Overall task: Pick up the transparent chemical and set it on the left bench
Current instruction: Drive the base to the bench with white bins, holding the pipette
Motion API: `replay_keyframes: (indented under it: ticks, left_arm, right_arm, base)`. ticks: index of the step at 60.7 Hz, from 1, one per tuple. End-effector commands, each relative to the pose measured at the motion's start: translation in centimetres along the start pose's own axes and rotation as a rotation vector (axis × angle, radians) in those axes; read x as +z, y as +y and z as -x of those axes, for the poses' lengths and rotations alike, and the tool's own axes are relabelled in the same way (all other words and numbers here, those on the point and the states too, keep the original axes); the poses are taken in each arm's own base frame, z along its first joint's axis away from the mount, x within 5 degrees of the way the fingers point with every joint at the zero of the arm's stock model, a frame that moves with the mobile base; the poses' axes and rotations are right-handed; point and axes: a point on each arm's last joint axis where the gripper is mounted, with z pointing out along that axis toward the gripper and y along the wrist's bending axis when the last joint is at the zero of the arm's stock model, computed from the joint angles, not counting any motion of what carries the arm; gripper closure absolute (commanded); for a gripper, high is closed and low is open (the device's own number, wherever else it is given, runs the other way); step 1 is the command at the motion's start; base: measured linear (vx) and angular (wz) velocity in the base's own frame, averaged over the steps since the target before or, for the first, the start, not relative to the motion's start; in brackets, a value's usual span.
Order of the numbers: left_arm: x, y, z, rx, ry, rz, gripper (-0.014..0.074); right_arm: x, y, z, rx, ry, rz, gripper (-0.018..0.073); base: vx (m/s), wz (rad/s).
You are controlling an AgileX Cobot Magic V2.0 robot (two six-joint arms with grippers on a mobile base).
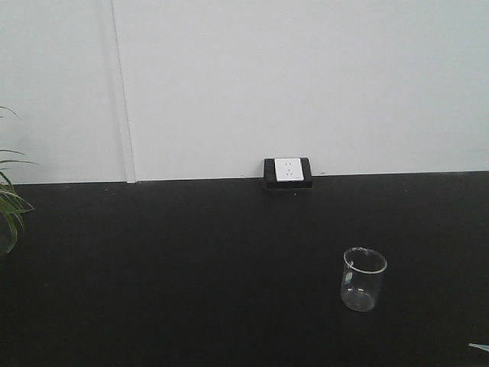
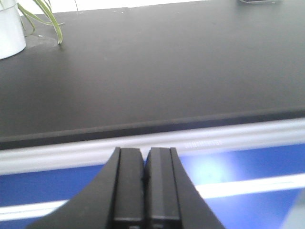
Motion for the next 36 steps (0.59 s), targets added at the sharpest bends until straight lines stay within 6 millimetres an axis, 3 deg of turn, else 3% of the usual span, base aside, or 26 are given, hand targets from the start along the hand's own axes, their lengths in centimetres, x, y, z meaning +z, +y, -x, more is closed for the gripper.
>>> replay_keyframes:
  ticks: [1, 36]
  left_arm:
    - [-0.13, 0.01, 0.28, -0.009, -0.081, 0.002, 0.06]
    - [-0.13, 0.01, 0.28, -0.009, -0.081, 0.002, 0.06]
  right_arm:
    - [0.09, 0.1, 1.09, 0.002, -0.046, 0.021, 0.0519]
    - [0.09, 0.1, 1.09, 0.002, -0.046, 0.021, 0.0519]
  base:
    - [-0.33, -0.07]
    - [-0.34, -0.02]
